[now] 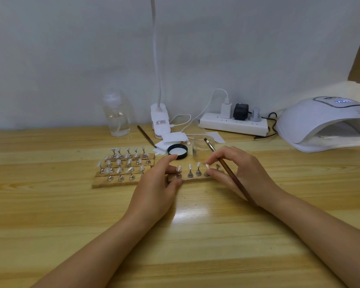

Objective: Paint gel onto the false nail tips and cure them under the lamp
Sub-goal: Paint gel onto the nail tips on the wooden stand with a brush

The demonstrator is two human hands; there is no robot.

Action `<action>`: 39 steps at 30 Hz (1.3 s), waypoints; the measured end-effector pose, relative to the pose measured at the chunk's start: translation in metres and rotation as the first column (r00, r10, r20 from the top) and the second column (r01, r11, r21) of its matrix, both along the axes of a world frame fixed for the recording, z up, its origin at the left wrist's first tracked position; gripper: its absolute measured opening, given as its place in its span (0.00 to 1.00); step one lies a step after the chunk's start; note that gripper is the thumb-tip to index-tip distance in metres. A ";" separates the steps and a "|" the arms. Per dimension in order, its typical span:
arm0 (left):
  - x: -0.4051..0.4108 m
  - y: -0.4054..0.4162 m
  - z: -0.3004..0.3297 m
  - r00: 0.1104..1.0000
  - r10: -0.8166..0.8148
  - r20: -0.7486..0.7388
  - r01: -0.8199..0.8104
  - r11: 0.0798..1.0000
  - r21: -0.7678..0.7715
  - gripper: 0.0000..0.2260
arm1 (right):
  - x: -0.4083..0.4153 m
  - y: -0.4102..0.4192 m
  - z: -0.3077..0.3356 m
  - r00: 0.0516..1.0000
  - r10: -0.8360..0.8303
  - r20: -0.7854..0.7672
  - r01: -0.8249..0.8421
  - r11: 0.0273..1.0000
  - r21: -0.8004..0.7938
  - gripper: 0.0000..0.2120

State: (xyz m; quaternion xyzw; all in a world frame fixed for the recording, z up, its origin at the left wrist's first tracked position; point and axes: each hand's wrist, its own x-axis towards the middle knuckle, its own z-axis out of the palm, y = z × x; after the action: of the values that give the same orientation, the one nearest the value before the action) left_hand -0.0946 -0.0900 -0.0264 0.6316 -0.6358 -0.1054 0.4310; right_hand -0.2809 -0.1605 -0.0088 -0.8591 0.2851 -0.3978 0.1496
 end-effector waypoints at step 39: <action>-0.006 0.010 0.014 0.975 -0.202 -0.092 0.152 0.909 -0.387 0.08 | 0.004 -0.005 0.040 0.841 -0.293 0.455 0.015 0.853 0.521 0.19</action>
State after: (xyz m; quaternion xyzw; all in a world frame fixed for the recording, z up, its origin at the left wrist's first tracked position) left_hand -0.1007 -0.0802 -0.0126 0.4682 -0.6694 -0.0605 0.5736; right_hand -0.2772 -0.1659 0.0316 -0.6242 0.3974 -0.5383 0.4033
